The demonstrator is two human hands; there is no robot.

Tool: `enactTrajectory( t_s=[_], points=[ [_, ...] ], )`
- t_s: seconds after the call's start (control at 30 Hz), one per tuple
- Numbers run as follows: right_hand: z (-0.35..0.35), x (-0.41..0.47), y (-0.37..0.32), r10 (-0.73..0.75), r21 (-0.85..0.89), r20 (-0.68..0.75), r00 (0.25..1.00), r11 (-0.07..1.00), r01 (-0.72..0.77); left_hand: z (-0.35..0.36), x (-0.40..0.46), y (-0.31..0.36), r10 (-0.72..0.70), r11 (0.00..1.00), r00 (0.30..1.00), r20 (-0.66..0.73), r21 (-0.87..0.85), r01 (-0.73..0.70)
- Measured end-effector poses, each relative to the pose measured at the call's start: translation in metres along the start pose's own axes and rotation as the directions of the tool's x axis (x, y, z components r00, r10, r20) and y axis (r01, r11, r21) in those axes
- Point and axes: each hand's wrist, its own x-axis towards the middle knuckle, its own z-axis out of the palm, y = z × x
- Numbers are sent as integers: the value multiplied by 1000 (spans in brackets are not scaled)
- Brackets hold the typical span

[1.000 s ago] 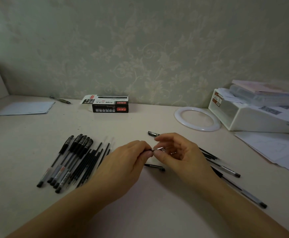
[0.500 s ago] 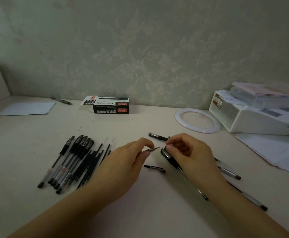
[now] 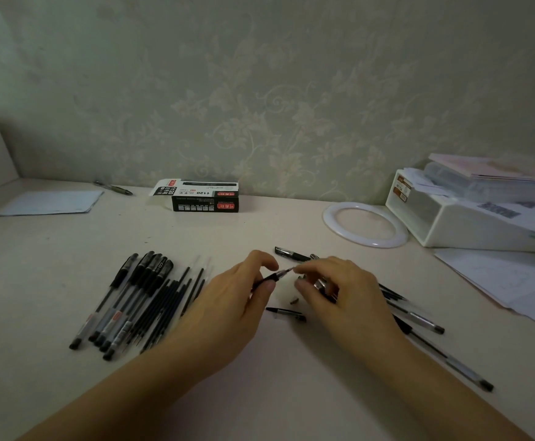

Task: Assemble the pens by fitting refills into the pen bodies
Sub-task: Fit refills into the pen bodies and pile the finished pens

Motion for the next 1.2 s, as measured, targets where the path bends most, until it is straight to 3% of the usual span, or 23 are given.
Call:
enactTrajectory(
  t_s=[0.03, 0.1, 0.17, 0.4, 0.47, 0.53, 0.6, 0.67, 0.77, 0.83, 0.93, 1.03, 1.2],
  points=[
    [-2, 0, -3, 65, 138, -31, 997, 989, -61, 0, 0, 1, -7, 1000, 1000, -9, -23, 7],
    [-3, 1, -11, 191, 440, 43, 981, 877, -191, -1, -1, 3, 4, 998, 1000, -22, -57, -5],
    [-3, 1, -17, 235, 583, 135, 963, 767, -269, -1, -2, 7, 38, 996, 999, -16, -81, -39],
    [-1, 4, -15, 382, 745, 209, 900, 534, -399, -2, -1, 5, 75, 996, 997, -29, -49, -77],
    [-9, 11, -10, 448, 802, 114, 887, 486, -349, -2, -1, 3, 55, 998, 998, -26, -26, -55],
    [-23, 17, -2, 520, 808, -58, 852, 526, -266, -3, 0, 3, 37, 999, 999, -18, -10, -37],
    [-37, 21, 10, 535, 744, -256, 805, 641, -188, -4, 1, 3, 19, 1000, 1000, -25, 13, -19],
    [-44, 23, 24, 436, 570, -378, 817, 804, -166, -7, 2, 2, -11, 998, 999, -52, 61, 15],
    [-42, 21, 40, 223, 145, -316, 922, 972, -186, -16, 4, -4, -111, 965, 987, -114, 223, 134],
    [-35, 18, 48, 154, -66, -236, 959, 983, -174, -26, 4, -12, -208, 916, 967, -145, 318, 244],
    [-27, 14, 55, 144, -215, -150, 978, 961, -175, -40, 4, -21, -344, 820, 927, -151, 432, 375],
    [-25, 14, 56, 147, -257, -121, 982, 951, -174, -43, 3, -25, -417, 749, 901, -118, 517, 414],
    [-23, 13, 55, 177, -273, -77, 981, 943, -191, -40, 2, -27, -464, 728, 884, -57, 545, 417]
  ],
)
